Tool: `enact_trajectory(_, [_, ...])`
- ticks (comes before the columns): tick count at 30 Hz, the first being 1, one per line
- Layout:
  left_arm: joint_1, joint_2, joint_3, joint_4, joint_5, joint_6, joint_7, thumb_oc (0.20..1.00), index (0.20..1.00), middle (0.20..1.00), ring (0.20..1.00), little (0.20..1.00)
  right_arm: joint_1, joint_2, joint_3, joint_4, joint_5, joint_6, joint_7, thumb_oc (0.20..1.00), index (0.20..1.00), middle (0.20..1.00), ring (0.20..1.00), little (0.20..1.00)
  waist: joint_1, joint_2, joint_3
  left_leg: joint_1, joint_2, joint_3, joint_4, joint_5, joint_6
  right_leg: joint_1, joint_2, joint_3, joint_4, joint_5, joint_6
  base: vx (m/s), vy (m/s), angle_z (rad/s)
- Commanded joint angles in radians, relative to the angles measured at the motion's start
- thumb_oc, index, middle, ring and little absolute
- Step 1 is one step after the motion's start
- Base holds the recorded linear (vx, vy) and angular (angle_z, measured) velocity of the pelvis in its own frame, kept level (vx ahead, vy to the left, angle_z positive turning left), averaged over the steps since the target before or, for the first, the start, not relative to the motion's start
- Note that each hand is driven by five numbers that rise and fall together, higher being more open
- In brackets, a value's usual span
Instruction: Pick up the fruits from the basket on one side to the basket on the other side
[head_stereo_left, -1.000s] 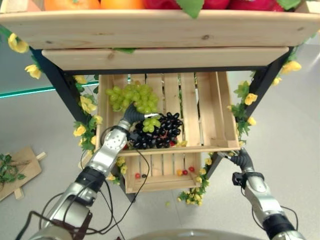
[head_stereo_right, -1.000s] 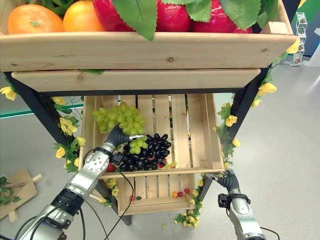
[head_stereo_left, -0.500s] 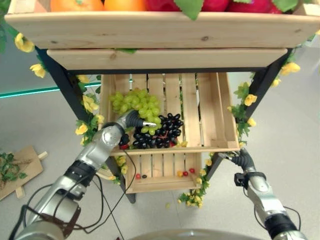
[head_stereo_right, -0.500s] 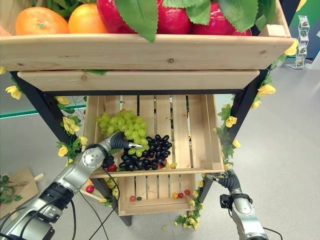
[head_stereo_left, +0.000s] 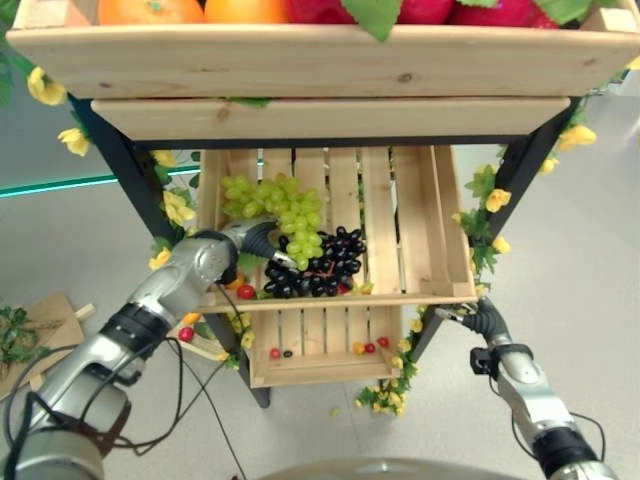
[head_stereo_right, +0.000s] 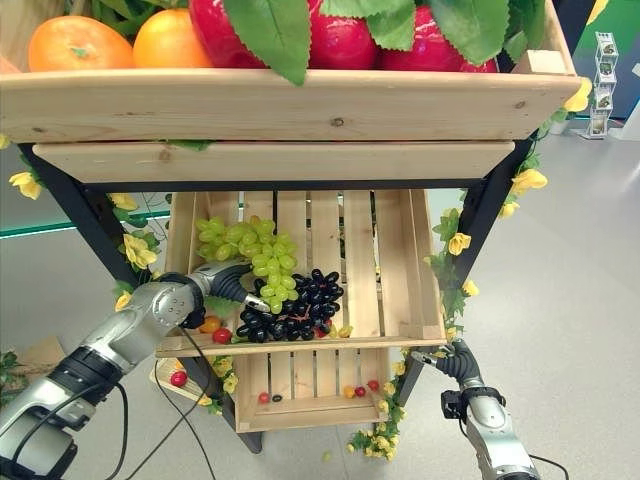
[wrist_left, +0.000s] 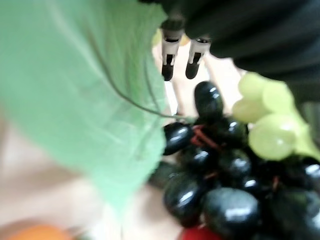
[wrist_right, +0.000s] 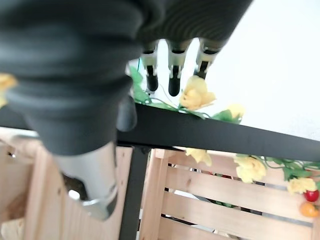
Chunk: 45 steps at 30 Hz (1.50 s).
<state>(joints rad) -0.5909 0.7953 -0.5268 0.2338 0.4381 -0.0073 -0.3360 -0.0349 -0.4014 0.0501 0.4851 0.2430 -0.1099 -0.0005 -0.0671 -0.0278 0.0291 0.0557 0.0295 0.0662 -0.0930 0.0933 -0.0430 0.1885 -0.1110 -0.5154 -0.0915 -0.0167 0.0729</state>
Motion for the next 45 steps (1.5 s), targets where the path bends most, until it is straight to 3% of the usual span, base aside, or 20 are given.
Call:
enact_trajectory(1, [-0.144, 0.116, 0.068, 0.058, -0.057, 0.012, 0.035, 1.000, 1.000, 1.000, 1.000, 1.000, -0.059, 0.003, -0.017, -0.048, -0.010, -0.048, 0.034, 1.000, 1.000, 1.000, 1.000, 1.000, 0.077, -0.011, 0.005, 0.061, 0.013, 0.007, 0.016, -0.092, -0.036, -0.031, -0.080, -0.028, 0.008, 0.094, 0.096, 0.00, 0.000, 0.00])
enact_trajectory(8, [-0.070, 0.247, 0.181, -0.138, -0.164, -0.032, 0.057, 1.000, 1.000, 1.000, 1.000, 1.000, -0.038, 0.018, -0.048, -0.047, -0.011, -0.054, 0.032, 1.000, 1.000, 1.000, 1.000, 1.000, 0.093, -0.010, 0.004, 0.065, 0.014, 0.001, 0.016, -0.097, -0.039, -0.026, -0.076, -0.032, 0.009, 0.090, 0.096, 0.00, 0.000, 0.00])
enact_trajectory(11, [0.062, 0.294, 0.316, -0.264, -0.179, -0.047, 0.065, 1.000, 1.000, 1.000, 1.000, 1.000, -0.026, 0.027, -0.081, -0.044, -0.012, -0.056, 0.033, 1.000, 1.000, 1.000, 1.000, 1.000, 0.109, -0.011, 0.005, 0.064, 0.014, -0.006, 0.016, -0.098, -0.039, -0.025, -0.077, -0.031, 0.009, 0.088, 0.095, 0.00, 0.000, 0.00])
enact_trajectory(16, [0.232, 0.298, 0.482, -0.384, -0.181, -0.071, 0.091, 1.000, 1.000, 1.000, 1.000, 1.000, -0.006, 0.035, -0.107, -0.056, -0.019, -0.058, 0.028, 1.000, 1.000, 1.000, 1.000, 1.000, 0.121, -0.010, 0.005, 0.065, 0.014, -0.011, 0.016, -0.100, -0.039, -0.022, -0.078, -0.038, 0.008, 0.088, 0.093, 0.01, 0.003, 0.08])
enact_trajectory(21, [0.413, 0.250, 0.646, -0.502, -0.247, -0.097, 0.097, 1.000, 1.000, 1.000, 1.000, 1.000, 0.010, 0.044, -0.142, -0.069, -0.025, -0.058, 0.022, 1.000, 1.000, 1.000, 1.000, 1.000, 0.136, -0.009, 0.009, 0.059, 0.012, -0.020, 0.017, -0.099, -0.039, -0.023, -0.080, -0.045, 0.009, 0.088, 0.090, 0.01, 0.008, 0.04])
enact_trajectory(24, [0.590, 0.145, 0.764, -0.563, -0.405, -0.133, 0.123, 1.000, 1.000, 1.000, 1.000, 1.000, 0.020, 0.052, -0.169, -0.086, -0.024, -0.068, 0.012, 1.000, 1.000, 1.000, 1.000, 1.000, 0.155, -0.007, 0.017, 0.053, 0.008, -0.029, 0.018, -0.098, -0.036, -0.025, -0.081, -0.049, 0.009, 0.091, 0.086, 0.01, 0.014, 0.06])
enact_trajectory(25, [0.593, 0.144, 0.767, -0.565, -0.405, -0.132, 0.122, 1.000, 1.000, 1.000, 1.000, 1.000, 0.020, 0.052, -0.168, -0.086, -0.024, -0.068, 0.012, 1.000, 1.000, 1.000, 1.000, 1.000, 0.153, -0.006, 0.016, 0.052, 0.008, -0.029, 0.018, -0.098, -0.036, -0.025, -0.081, -0.049, 0.009, 0.091, 0.086, 0.01, 0.010, 0.18])
enact_trajectory(27, [0.674, 0.059, 0.803, -0.588, -0.493, -0.160, 0.147, 1.000, 1.000, 1.000, 1.000, 1.000, 0.024, 0.060, -0.181, -0.093, -0.025, -0.077, 0.004, 1.000, 1.000, 1.000, 1.000, 1.000, 0.166, -0.008, 0.022, 0.048, 0.007, -0.035, 0.020, -0.097, -0.034, -0.027, -0.083, -0.053, 0.009, 0.091, 0.085, 0.01, 0.007, 0.19])
enact_trajectory(29, [0.771, -0.110, 0.832, -0.603, -0.616, -0.207, 0.182, 1.000, 1.000, 1.000, 1.000, 1.000, 0.043, 0.066, -0.192, -0.115, -0.020, -0.098, -0.001, 1.000, 1.000, 1.000, 1.000, 1.000, 0.176, -0.010, 0.028, 0.039, 0.004, -0.045, 0.026, -0.097, -0.031, -0.028, -0.085, -0.056, 0.009, 0.090, 0.081, 0.00, 0.000, 0.00])
enact_trajectory(31, [0.799, -0.151, 0.838, -0.602, -0.637, -0.223, 0.174, 1.000, 1.000, 1.000, 1.000, 1.000, 0.053, 0.070, -0.198, -0.120, -0.019, -0.105, -0.003, 1.000, 1.000, 1.000, 1.000, 1.000, 0.178, -0.010, 0.031, 0.035, 0.003, -0.047, 0.028, -0.097, -0.031, -0.029, -0.085, -0.058, 0.009, 0.090, 0.080, 0.00, 0.005, 0.14])
enact_trajectory(32, [0.827, -0.219, 0.851, -0.601, -0.711, -0.254, 0.154, 1.000, 1.000, 1.000, 1.000, 1.000, 0.066, 0.079, -0.217, -0.128, -0.009, -0.118, -0.001, 1.000, 1.000, 1.000, 1.000, 1.000, 0.182, -0.014, 0.034, 0.031, 0.002, -0.051, 0.030, -0.097, -0.031, -0.031, -0.087, -0.059, 0.008, 0.089, 0.079, 0.01, 0.007, 0.17])
enact_trajectory(34, [0.840, -0.301, 0.850, -0.564, -0.793, -0.255, 0.139, 1.000, 1.000, 1.000, 1.000, 1.000, 0.081, 0.087, -0.222, -0.132, -0.001, -0.130, -0.001, 1.000, 1.000, 1.000, 1.000, 1.000, 0.188, -0.017, 0.033, 0.027, 0.000, -0.055, 0.035, -0.098, -0.031, -0.032, -0.089, -0.062, 0.008, 0.089, 0.078, 0.02, 0.001, 0.16])
enact_trajectory(40, [0.883, -0.382, 0.859, -0.495, -0.835, -0.282, 0.104, 1.000, 1.000, 1.000, 1.000, 1.000, 0.104, 0.101, -0.251, -0.127, 0.016, -0.154, -0.003, 1.000, 1.000, 1.000, 1.000, 1.000, 0.204, -0.028, 0.031, 0.016, -0.003, -0.063, 0.046, -0.102, -0.033, -0.030, -0.091, -0.072, 0.008, 0.088, 0.077, 0.01, -0.003, 0.05])
enact_trajectory(45, [0.888, -0.465, 0.829, -0.306, -0.871, -0.305, 0.096, 1.000, 1.000, 1.000, 1.000, 1.000, 0.120, 0.114, -0.276, -0.139, 0.035, -0.174, -0.009, 1.000, 1.000, 1.000, 1.000, 1.000, 0.222, -0.040, 0.031, 0.002, -0.007, -0.075, 0.060, -0.106, -0.033, -0.035, -0.095, -0.080, 0.008, 0.091, 0.078, 0.01, 0.001, 0.06])
